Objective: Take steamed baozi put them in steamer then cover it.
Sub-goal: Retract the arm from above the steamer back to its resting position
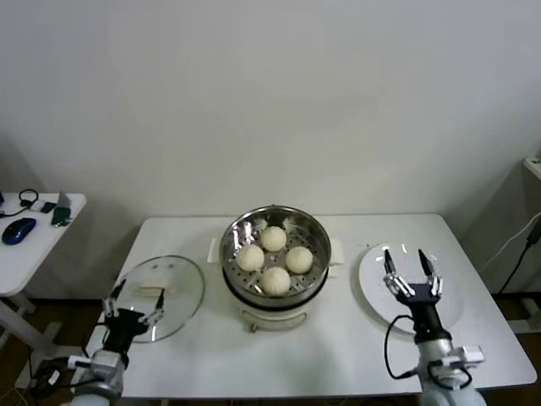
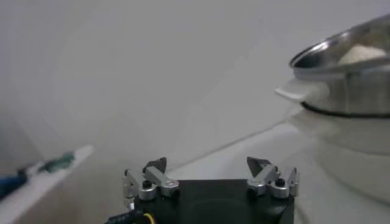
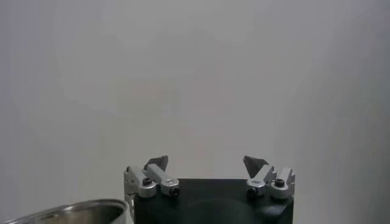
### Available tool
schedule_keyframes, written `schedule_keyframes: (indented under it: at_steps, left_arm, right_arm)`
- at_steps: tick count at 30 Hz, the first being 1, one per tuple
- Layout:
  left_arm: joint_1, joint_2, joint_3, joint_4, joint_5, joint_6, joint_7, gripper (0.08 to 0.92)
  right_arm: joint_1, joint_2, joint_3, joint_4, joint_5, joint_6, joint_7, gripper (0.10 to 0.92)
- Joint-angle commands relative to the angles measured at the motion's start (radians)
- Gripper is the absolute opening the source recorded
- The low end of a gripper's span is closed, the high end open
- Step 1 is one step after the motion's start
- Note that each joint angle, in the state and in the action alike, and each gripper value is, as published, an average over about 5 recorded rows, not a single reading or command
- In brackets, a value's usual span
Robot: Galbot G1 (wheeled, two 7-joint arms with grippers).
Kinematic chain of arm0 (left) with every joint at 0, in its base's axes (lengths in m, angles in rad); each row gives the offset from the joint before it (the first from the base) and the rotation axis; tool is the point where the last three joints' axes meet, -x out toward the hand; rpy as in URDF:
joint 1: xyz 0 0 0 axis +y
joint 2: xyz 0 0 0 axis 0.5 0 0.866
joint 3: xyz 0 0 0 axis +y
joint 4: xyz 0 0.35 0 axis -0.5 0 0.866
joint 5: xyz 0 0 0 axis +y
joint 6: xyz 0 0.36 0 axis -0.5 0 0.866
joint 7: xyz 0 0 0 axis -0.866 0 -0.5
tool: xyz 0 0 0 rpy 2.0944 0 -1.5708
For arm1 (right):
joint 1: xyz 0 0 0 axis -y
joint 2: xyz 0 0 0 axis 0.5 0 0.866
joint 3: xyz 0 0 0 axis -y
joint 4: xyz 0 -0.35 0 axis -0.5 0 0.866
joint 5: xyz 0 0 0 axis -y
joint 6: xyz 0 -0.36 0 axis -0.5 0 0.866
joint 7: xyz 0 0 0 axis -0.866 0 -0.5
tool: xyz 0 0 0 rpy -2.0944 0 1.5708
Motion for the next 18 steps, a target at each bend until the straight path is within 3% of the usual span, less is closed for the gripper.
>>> schedule_keyframes:
  at_steps: [1, 8, 18]
  left_arm:
    - [0.014, 0.086, -0.009, 0.033, 0.555, -0.116, -0.185, 0.823]
    - [-0.060, 0.035, 0.029, 0.242, 0.942, -0.167, -0.372, 0.823]
    - [-0.185, -0.018, 0.041, 0.461, 1.118, -0.196, -0.437, 0.823]
  right_arm:
    - [-0.192, 0.139, 0.032, -0.007, -0.037, 0.132, -0.007, 0.823]
    - [-0.203, 0.158, -0.002, -0.044, -0.060, 0.179, 0.011, 0.823]
    - [-0.216, 0.140, -0.034, -0.072, -0.061, 0.193, 0.019, 0.823]
